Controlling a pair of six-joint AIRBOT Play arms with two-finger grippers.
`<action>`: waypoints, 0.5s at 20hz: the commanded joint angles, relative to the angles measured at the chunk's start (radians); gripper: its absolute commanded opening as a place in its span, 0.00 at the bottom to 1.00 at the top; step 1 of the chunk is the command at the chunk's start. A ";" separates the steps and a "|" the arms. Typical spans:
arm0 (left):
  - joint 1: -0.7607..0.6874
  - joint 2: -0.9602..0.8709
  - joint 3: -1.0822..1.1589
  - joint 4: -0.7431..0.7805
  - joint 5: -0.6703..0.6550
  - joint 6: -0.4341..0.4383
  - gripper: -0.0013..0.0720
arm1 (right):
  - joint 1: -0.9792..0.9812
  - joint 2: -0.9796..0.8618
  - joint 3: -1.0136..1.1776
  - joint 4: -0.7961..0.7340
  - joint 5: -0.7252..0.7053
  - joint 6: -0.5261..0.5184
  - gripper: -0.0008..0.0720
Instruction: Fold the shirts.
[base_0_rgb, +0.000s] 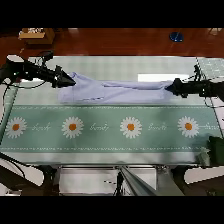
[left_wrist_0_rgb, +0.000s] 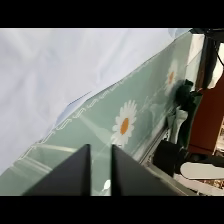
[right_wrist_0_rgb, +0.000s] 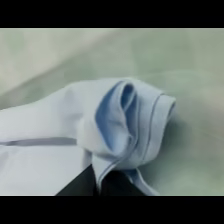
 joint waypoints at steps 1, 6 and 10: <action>-0.007 0.001 0.001 -0.103 0.007 0.033 0.17 | 0.002 0.107 0.020 -0.005 0.023 -0.027 0.05; -0.090 0.001 0.001 -0.267 0.028 0.058 0.06 | 0.003 0.272 0.020 -0.008 0.105 -0.024 0.05; -0.224 -0.004 0.000 -0.282 0.100 0.073 0.06 | 0.003 0.393 0.020 -0.008 0.187 0.004 0.05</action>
